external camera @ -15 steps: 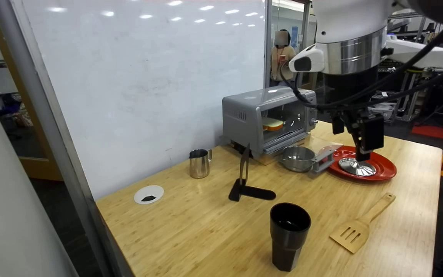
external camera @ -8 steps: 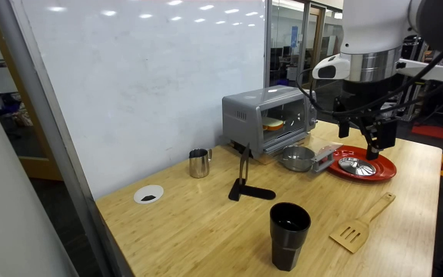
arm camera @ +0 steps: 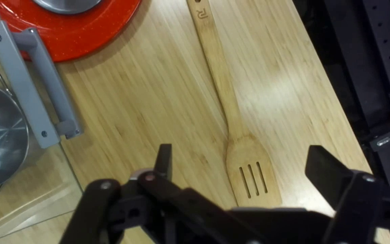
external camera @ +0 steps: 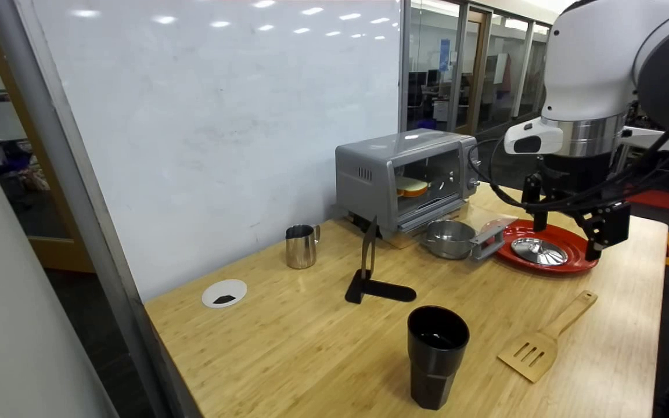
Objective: Use the spatula to take the bread slice out of the oven
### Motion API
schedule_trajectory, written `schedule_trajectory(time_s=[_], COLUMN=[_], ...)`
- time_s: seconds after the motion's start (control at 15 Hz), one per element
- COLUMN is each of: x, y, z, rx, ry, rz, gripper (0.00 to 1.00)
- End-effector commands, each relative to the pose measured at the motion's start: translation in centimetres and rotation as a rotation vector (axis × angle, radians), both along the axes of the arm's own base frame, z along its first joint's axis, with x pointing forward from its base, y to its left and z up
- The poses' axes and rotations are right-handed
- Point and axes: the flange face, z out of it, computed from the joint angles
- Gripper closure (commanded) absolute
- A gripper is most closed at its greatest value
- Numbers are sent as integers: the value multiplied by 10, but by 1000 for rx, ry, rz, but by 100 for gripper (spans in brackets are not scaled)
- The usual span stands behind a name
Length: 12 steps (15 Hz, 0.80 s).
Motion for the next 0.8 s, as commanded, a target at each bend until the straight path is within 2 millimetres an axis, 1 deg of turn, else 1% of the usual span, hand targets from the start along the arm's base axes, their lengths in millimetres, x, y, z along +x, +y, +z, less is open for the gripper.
schedule_trajectory(time_s=[0.0, 0.07, 0.13, 0.27, 0.6, 0.73], x=[-14, -13, -8, -11, -11, -15], y=[-33, -41, -26, -36, -37, -38], z=[-13, -18, -12, -16, -16, -20], rx=[-2, -11, -4, -4, -4, 3], ry=[12, 37, 31, 43, 44, 36], rz=[23, 6, -3, -16, -17, 7], gripper=[0, 0, 0, 0, 0, 0])
